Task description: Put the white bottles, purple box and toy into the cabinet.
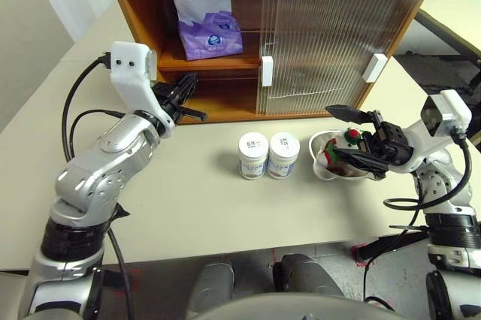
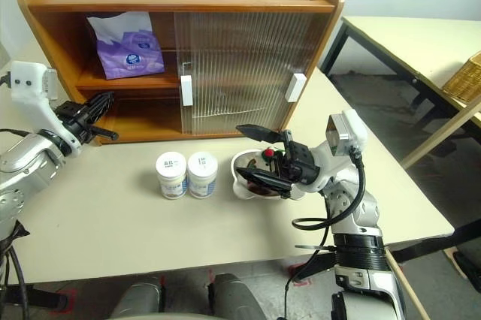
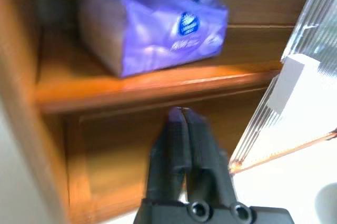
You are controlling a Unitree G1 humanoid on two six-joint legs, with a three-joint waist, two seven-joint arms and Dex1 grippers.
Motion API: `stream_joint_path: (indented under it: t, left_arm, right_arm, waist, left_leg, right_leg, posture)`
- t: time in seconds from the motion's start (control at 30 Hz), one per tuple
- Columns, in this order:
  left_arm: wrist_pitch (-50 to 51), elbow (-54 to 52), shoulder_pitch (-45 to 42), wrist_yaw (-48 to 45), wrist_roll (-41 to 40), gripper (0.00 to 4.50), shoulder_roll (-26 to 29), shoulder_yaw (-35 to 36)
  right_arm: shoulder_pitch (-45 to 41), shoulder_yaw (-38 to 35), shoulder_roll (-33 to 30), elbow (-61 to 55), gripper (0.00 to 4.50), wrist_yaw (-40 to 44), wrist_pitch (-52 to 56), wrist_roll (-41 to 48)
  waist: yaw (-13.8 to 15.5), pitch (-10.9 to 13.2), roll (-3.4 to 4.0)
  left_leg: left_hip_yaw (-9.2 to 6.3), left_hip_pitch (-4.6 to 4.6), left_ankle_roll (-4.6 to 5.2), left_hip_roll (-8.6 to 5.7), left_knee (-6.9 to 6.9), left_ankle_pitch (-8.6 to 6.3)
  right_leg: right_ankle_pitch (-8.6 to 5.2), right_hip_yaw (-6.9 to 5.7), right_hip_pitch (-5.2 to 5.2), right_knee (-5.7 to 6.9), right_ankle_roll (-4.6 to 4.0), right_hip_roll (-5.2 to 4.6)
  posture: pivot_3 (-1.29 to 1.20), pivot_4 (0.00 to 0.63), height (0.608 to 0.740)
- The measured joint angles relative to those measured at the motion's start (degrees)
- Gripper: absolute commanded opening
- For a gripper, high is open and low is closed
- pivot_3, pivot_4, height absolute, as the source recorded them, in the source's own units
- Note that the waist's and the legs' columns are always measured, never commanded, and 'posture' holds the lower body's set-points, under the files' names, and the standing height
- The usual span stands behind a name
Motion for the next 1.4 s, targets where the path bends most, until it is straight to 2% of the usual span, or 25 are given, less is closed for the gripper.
stream_joint_path:
  t: [0.23, 0.53, 1.07, 1.4]
  left_arm:
    - [-4.0, 6.1, -3.1, -3.6, 10.7, 0.02, -3.3, -1.0]
    - [-6.9, 14.0, -8.9, -7.7, 18.9, 0.02, -8.4, -1.7]
    - [-13.1, 30.1, -19.2, -12.2, 27.9, 0.02, -12.5, -1.7]
    - [-15.7, 33.8, -21.0, -14.2, 30.5, 0.02, -13.5, -1.5]
  right_arm:
    - [0.3, 0.3, 0.0, -0.4, 4.5, -0.7, 0.1, 0.0]
    - [0.5, 0.6, 0.0, -1.7, 4.5, -1.6, 0.1, 0.0]
    - [1.7, 0.6, -0.5, -3.5, 4.5, -3.2, 0.9, 0.0]
    - [1.3, 0.8, -0.4, -5.7, 4.5, -5.7, 1.9, 0.0]
  waist:
    - [-0.1, 0.0, 0.06]
    - [-0.1, 0.0, 0.06]
    - [-0.4, 0.0, 0.06]
    - [-0.5, 0.0, 0.06]
  left_leg:
    - [0.0, -0.06, -0.04, 0.0, -0.03, 0.03]
    - [0.0, -0.16, 0.01, -0.02, 0.0, 0.02]
    - [-0.04, -0.22, 0.16, -0.01, 0.02, 0.08]
    - [-0.05, -0.3, 0.25, -0.02, 0.06, 0.03]
  right_leg:
    - [-0.05, 0.01, -0.05, 0.0, 0.01, 0.01]
    - [-0.16, 0.04, -0.02, -0.02, 0.17, 0.0]
    - [-0.15, 0.04, 0.18, -0.45, 0.6, 0.0]
    - [0.05, 0.03, 0.21, -0.62, 0.99, -0.02]
  posture:
    - [-0.04, 0.051, 0.74]
    - [-0.06, 0.049, 0.74]
    - [-0.07, 0.037, 0.74]
    - [-0.07, 0.029, 0.74]
